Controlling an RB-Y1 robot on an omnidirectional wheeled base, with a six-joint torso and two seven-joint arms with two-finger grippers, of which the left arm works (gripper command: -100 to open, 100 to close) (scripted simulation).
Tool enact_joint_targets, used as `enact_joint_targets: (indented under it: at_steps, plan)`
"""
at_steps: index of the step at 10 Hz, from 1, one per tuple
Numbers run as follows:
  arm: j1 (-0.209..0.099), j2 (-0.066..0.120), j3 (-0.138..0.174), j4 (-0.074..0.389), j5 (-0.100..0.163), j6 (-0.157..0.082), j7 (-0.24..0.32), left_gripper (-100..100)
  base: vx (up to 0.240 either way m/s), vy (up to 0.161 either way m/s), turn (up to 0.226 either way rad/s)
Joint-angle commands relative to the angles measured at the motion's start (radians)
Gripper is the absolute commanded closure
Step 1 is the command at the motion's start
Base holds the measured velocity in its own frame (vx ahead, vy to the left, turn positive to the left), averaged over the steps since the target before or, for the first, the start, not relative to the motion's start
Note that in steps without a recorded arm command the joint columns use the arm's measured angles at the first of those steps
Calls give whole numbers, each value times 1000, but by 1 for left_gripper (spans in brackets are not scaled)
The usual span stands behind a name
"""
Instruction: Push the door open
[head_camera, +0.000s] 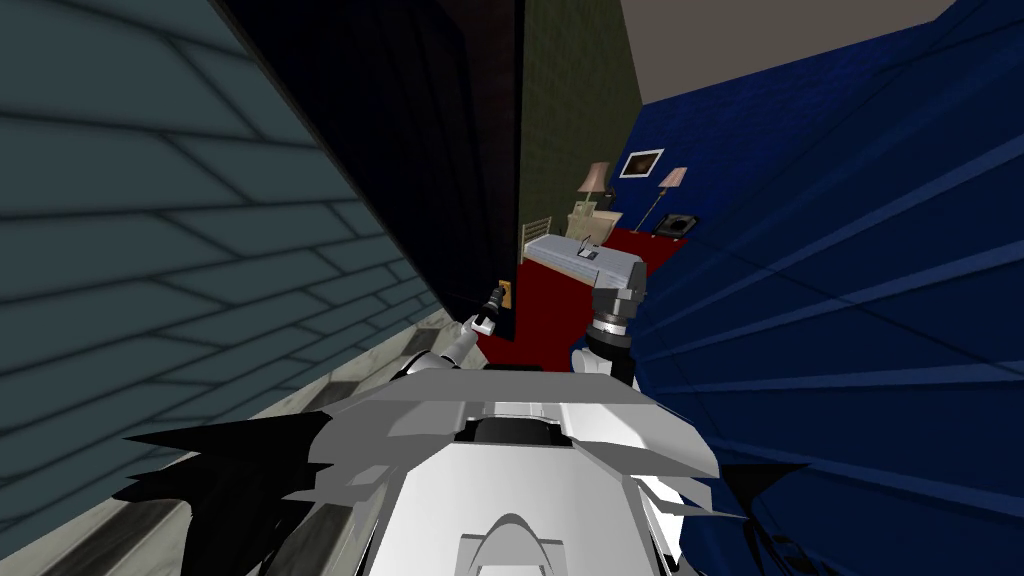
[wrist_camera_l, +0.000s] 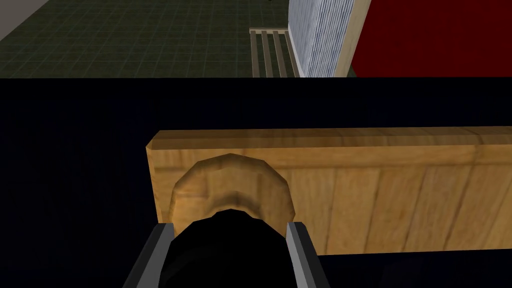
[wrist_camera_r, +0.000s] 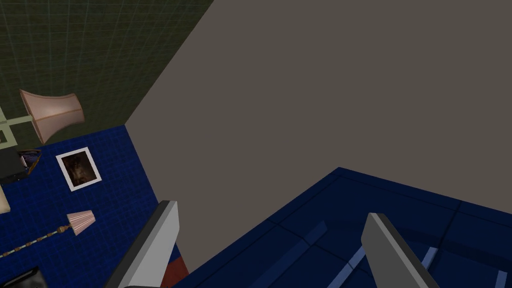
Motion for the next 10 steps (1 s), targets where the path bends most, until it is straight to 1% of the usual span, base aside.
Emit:
enact_joint_targets:
  at_steps: [1, 4, 5, 7, 9, 10]
  plan:
    - [2, 0, -1, 1, 0, 1, 0, 100, -25, 9, -3]
    - [2, 0, -1, 1, 0, 1, 0, 100, -9, 3, 2]
    - [14, 12, -11, -10, 13, 8, -16, 100, 119, -31, 163]
    - [26, 23, -23, -27, 29, 14, -35, 100, 203, -25, 149]
    - [35, 30, -33, -41, 43, 19, -51, 100, 202, -25, 193]
    - [43, 35, -41, -52, 54, 23, -64, 100, 243, -23, 223]
